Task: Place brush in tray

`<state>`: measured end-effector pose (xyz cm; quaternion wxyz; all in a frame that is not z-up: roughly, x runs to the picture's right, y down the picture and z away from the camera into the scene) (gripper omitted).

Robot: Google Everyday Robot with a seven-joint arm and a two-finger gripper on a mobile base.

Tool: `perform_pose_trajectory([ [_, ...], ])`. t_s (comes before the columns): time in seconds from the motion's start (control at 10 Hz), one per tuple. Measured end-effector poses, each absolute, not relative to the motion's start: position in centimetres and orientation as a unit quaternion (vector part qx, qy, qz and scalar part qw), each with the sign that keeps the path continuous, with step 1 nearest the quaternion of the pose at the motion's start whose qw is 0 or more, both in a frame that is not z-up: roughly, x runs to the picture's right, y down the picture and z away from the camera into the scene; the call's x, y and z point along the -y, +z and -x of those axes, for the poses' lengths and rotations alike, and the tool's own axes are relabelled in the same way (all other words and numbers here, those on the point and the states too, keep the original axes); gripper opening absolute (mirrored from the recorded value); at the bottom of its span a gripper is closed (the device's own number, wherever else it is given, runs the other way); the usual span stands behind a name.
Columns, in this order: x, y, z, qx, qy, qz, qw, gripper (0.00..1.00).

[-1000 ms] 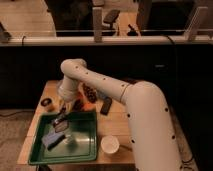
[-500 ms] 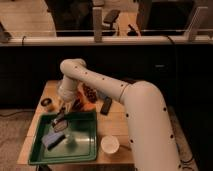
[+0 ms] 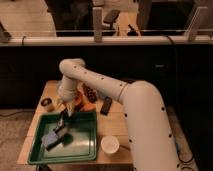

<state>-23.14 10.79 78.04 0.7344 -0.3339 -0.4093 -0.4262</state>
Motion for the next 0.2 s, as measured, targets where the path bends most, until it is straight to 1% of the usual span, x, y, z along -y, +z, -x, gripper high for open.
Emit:
perform_pose_trajectory([
  [0.1,-10.81,78.03,23.15,0.409,-0.427,0.335,0.734,0.59],
  [0.2,-10.83,78.00,23.24,0.408,-0.428,0.337,0.733,0.56],
])
